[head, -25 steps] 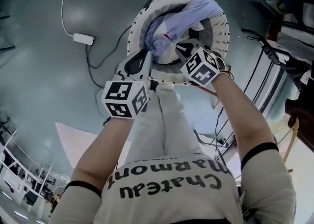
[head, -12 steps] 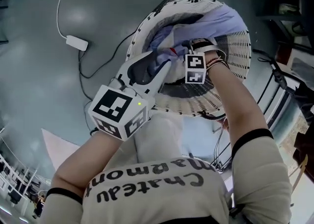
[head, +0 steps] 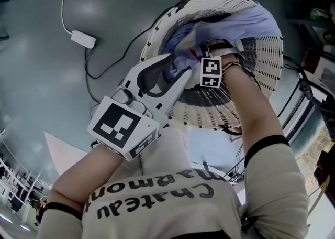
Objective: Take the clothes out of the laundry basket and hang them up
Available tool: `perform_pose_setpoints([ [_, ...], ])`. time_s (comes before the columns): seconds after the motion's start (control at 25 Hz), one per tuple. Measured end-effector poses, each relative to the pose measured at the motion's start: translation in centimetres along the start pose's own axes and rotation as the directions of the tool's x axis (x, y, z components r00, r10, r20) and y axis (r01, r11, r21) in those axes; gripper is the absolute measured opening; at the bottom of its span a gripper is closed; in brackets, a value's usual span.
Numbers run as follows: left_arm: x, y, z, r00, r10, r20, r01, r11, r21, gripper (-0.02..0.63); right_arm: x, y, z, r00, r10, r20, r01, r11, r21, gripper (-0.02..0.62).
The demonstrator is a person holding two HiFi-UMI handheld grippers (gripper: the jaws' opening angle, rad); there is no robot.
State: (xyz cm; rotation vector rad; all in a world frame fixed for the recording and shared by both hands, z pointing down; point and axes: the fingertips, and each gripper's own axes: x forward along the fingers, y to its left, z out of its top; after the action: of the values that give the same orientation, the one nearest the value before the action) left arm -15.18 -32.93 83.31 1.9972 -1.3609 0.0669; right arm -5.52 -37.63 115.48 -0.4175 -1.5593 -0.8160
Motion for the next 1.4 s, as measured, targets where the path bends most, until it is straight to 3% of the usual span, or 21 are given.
perform_pose_setpoints([
  [0.16, -2.2, -2.1, 2.0, 1.0, 0.02, 0.001, -0.02, 1.0, -0.003, 0.143, -8.3, -1.1, 1.9, 0.993, 0.019, 0.117, -0.034, 0.991, 0.127, 0.031],
  [0.28, -4.9, -3.8, 3.5, 0.999, 0.044, -0.01, -0.044, 0.999, 0.0, 0.146, -15.6, -2.9, 2.5, 0.981, 0.019, 0.194, -0.075, 0.956, 0.284, 0.031],
  [0.4, -7.9, -5.5, 5.0, 0.998, 0.051, -0.038, -0.051, 0.999, -0.007, 0.15, -23.3, -5.5, 2.6, 0.966, -0.025, 0.259, -0.111, 0.862, 0.496, 0.031],
  [0.52, -10.8, -7.5, 7.0, 0.996, 0.054, -0.065, -0.053, 0.998, 0.018, 0.155, -31.4, -7.9, 2.0, 0.95, -0.103, 0.293, -0.117, 0.756, 0.644, 0.029],
  [0.72, -14.4, -9.7, 12.6, 0.996, 0.08, -0.049, -0.074, 0.992, 0.101, 0.155, -44.0, -11.8, 0.1, 0.92, -0.27, 0.285, -0.05, 0.64, 0.767, 0.03],
  [0.88, -16.4, -11.6, 17.1, 0.996, 0.079, -0.03, -0.074, 0.985, 0.158, 0.163, -53.8, -14.6, -1.0, 0.885, -0.375, 0.275, -0.013, 0.571, 0.821, 0.029],
  [1.08, -16.4, -15.2, 22.9, 1.0, 0.002, 0.015, -0.005, 0.976, 0.218, 0.17, -67.8, -18.8, -2.1, 0.797, -0.521, 0.304, 0.035, 0.543, 0.839, 0.03],
  [1.28, -15.3, -17.8, 26.1, 0.998, -0.067, 0.014, 0.06, 0.953, 0.297, 0.192, -81.4, -20.1, -2.7, 0.664, -0.662, 0.348, 0.094, 0.535, 0.839, 0.029],
  [1.4, -13.8, -17.9, 26.6, 0.992, -0.118, -0.037, 0.124, 0.937, 0.328, 0.261, -88.6, -20.5, -2.9, 0.575, -0.738, 0.353, 0.135, 0.512, 0.848, 0.029],
])
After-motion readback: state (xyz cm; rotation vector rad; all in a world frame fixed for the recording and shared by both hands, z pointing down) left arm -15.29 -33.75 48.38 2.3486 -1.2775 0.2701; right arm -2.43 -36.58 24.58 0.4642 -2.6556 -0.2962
